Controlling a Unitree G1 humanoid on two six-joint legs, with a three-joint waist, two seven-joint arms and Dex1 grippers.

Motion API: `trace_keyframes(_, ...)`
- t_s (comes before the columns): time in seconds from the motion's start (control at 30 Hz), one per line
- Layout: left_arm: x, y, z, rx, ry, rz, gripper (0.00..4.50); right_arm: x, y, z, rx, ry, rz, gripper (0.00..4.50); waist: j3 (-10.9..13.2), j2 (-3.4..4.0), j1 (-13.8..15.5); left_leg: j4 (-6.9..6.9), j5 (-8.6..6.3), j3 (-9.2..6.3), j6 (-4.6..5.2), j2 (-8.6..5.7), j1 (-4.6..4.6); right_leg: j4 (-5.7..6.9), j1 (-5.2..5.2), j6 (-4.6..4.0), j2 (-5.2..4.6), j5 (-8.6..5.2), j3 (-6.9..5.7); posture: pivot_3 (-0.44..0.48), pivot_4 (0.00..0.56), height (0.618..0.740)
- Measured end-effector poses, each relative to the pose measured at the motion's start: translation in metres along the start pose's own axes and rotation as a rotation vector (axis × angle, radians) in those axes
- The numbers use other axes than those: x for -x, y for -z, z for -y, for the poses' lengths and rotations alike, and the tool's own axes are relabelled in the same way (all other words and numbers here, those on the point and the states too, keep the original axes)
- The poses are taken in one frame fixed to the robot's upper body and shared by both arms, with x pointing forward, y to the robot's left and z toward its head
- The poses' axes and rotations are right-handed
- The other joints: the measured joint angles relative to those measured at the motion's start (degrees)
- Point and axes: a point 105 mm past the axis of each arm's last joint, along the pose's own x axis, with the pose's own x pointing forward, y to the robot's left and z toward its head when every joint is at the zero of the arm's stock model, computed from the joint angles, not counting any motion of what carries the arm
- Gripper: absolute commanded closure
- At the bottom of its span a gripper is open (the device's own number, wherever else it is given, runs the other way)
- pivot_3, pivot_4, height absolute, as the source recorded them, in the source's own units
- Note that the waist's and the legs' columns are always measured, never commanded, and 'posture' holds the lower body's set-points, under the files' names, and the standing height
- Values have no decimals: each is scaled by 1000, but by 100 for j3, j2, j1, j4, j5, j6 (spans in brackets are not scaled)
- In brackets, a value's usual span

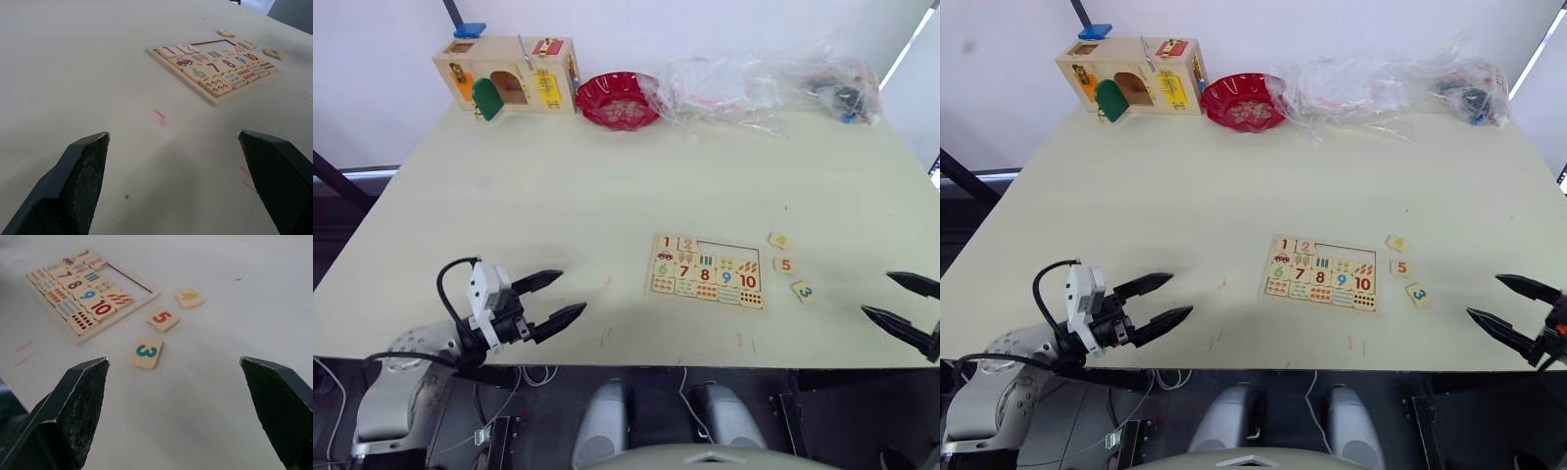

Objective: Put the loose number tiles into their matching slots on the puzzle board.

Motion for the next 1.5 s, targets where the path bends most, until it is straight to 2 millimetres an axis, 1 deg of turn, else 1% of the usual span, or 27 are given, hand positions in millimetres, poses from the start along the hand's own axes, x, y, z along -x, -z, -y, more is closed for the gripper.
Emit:
trace_keyframes(0.07,-3,-6,3,-12,43,30,47,-14,-6,2,13,-24,1,0,0,-1,-8,0,0,2,0,-3,-3,0,-2,-20,2,11,-1,0,150,740)
trace_keyframes(0.13,-6,-12,7,-38,92,47,47,-25,-10,1,19,-53,-15,0,0,-1,-1,-2,0,2,0,-14,-5,-1,-4,-21,3,12,-2,0,150,740)
trace_keyframes(0.2,-5,-16,14,-52,209,17,47,-37,-13,0,78,-109,-85,0,4,0,-3,-1,0,6,0,-14,-7,1,-9,-20,7,12,0,0,150,740)
trace_keyframes(0.23,-6,-19,16,-60,238,18,47,-39,-14,0,95,-124,-99,0,5,1,0,-1,0,8,1,-14,-8,2,-11,-21,6,12,1,0,150,740)
trace_keyframes(0.27,-5,-28,19,-84,309,31,47,-43,-21,-1,139,-171,-114,0,4,2,9,0,0,7,1,-13,-5,1,-9,-20,6,11,0,0,150,740)
trace_keyframes(0.3,-3,-34,22,-94,353,40,47,-45,-26,-2,170,-199,-117,0,4,2,12,-1,0,7,1,-13,-6,0,-9,-20,6,11,0,0,150,740)
trace_keyframes(0.4,-3,-37,22,-81,391,57,47,-47,-32,-2,182,-249,-99,0,6,0,9,-1,-3,9,5,-14,-8,-4,-8,-19,7,11,1,0,150,740)
trace_keyframes(0.5,-11,-41,20,-126,410,82,47,-48,-33,-6,218,-403,-131,0,6,0,9,2,-3,12,6,-15,-5,-3,-6,-18,7,13,4,0,150,740)
trace_keyframes(0.6,-12,-42,20,-127,426,80,47,-50,-31,-6,269,-504,-165,0,7,-2,-12,1,-3,10,6,-12,-5,-2,-7,-19,10,12,2,0,150,740)
trace_keyframes(0.7,-11,-41,22,-118,453,69,47,-55,-21,-4,297,-537,-201,0,7,-2,-53,-1,-3,11,6,-12,-4,-2,-7,-19,10,12,3,0,150,740)
trace_keyframes(0.77,-9,-40,25,-102,482,62,47,-61,-15,-5,317,-572,-219,0,9,-3,-85,1,-3,11,6,-13,-4,0,-7,-19,10,12,3,0,150,740)
trace_keyframes(0.83,-6,-43,25,-110,505,46,47,-69,-13,-5,350,-616,-237,0,11,-2,-118,1,-2,11,6,-12,-3,2,-7,-19,10,13,4,0,150,740)
trace_keyframes(0.9,-4,-45,25,-112,505,54,47,-72,-13,-4,357,-624,-242,0,11,-2,-121,-2,-3,10,5,-12,-3,2,-8,-19,10,12,3,0,150,740)
trace_keyframes(1.07,-2,-40,23,-92,467,57,47,-78,-10,0,296,-581,-233,0,13,-2,-114,-2,-3,11,6,-12,-6,1,-9,-19,8,13,3,0,150,740)
trace_keyframes(1.13,-1,-39,23,-86,446,61,47,-76,-9,1,209,-493,-208,0,13,-5,-79,-1,-3,5,5,-11,-9,1,-9,-20,5,13,-3,0,150,740)
trace_keyframes(1.2,1,-38,22,-82,427,59,47,-71,-4,-6,107,-401,-193,0,13,-5,-54,-2,-3,2,5,-10,-11,2,-9,-20,2,12,-6,0,150,740)
trace_keyframes(1.23,2,-37,21,-81,422,59,47,-71,-3,-8,87,-388,-191,0,13,-5,-56,-2,-3,3,5,-11,-8,2,-7,-20,2,12,-5,0,150,740)
trace_keyframes(1.33,2,-38,22,-88,415,65,47,-73,-7,-17,-27,-250,-123,0,13,-4,-84,-1,-3,3,5,-11,-4,6,-9,-18,3,13,8,0,150,740)
trace_keyframes(1.4,2,-39,22,-90,411,69,47,-75,-7,-26,-79,-186,-105,0,11,-7,-98,-2,-3,3,5,-10,-5,4,-8,-18,5,12,4,0,150,740)
trace_keyframes(1.5,2,-40,22,-94,412,74,47,-77,-5,-30,-104,-57,-88,0,10,-9,-104,-3,-3,4,5,-10,-7,3,-11,-18,6,11,4,0,150,740)
